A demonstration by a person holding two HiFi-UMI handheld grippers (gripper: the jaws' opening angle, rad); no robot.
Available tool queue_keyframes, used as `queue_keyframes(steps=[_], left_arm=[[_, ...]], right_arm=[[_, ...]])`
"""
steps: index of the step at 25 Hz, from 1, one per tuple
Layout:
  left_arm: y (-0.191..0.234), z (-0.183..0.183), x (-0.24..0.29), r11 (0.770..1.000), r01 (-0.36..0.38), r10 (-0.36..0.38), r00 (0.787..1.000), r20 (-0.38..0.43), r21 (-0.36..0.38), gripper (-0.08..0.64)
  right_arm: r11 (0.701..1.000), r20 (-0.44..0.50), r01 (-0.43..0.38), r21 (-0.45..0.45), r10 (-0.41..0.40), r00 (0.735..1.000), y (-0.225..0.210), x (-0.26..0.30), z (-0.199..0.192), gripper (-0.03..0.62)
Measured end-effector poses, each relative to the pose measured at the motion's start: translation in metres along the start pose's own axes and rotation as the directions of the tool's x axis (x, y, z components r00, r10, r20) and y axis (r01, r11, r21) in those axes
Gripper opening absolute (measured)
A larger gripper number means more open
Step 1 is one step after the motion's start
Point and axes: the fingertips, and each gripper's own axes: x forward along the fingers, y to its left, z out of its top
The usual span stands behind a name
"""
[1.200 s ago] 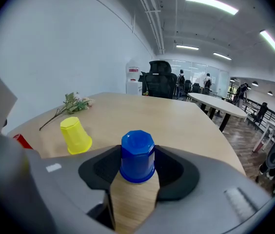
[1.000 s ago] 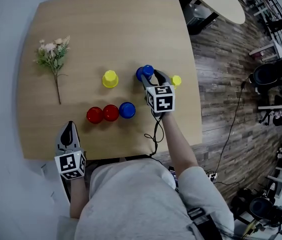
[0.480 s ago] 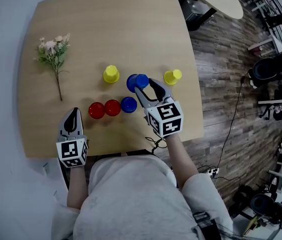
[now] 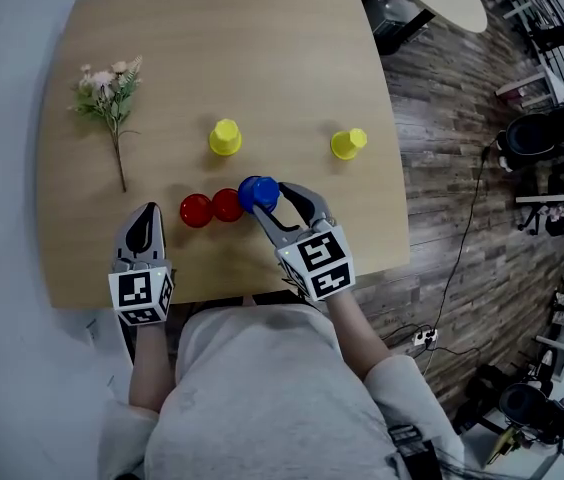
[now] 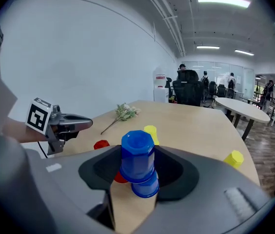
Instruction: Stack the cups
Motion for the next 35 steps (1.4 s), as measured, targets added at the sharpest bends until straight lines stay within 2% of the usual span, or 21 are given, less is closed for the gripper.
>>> queue_keyframes(steps=[6, 10, 13, 15, 18, 21, 27, 31, 35], left_arm=[[0.002, 0.005, 0.002, 1.0, 0.024, -0.024, 1.0, 0.011, 0.004, 0.009], [-0.003, 0.017, 0.011, 0.995, 0.102, -0.102, 0.995, 0.023, 0.001, 0.011], [-0.005, 0.039, 0.025, 0.988, 0.149, -0.15, 0.987, 0.049, 0.026, 0.018], [-0.007, 0.056, 0.038, 0.981, 0.189, -0.191, 0.979, 0.064, 0.047, 0.114], [-0.018, 0.076, 0.061, 0.964, 0.252, -0.258, 0.964, 0.062, 0.086, 0.178], [-0.035, 0.078, 0.085, 0.937, 0.319, -0.323, 0.946, 0.009, 0.145, 0.218], [-0.065, 0.054, 0.13, 0.871, 0.419, -0.392, 0.908, -0.15, 0.257, 0.221], [-0.077, 0.037, 0.152, 0.834, 0.471, -0.411, 0.878, -0.246, 0.289, 0.227], [-0.083, 0.023, 0.172, 0.813, 0.493, -0.406, 0.861, -0.305, 0.309, 0.229]], right_arm=[[0.999, -0.03, -0.004, -0.037, 0.003, 1.0, 0.011, 0.005, -0.007, 0.221], [0.998, -0.027, 0.002, -0.068, -0.004, 1.0, 0.017, 0.007, -0.003, 0.221], [0.997, -0.023, 0.008, -0.081, -0.01, 1.0, 0.018, 0.007, -0.002, 0.224], [0.997, -0.007, 0.006, -0.076, -0.007, 1.0, 0.019, 0.007, 0.001, 0.244], [0.999, 0.026, 0.008, -0.053, -0.006, 1.0, 0.018, 0.001, 0.008, 0.244], [1.0, 0.061, 0.023, -0.019, -0.022, 0.998, 0.014, -0.009, 0.015, 0.244], [0.997, 0.079, 0.081, 0.02, -0.082, 0.993, -0.002, -0.031, 0.011, 0.244], [0.991, 0.075, 0.125, 0.056, -0.129, 0.989, -0.012, -0.044, 0.004, 0.244], [0.982, 0.065, 0.166, 0.086, -0.172, 0.983, -0.021, -0.055, -0.004, 0.244]])
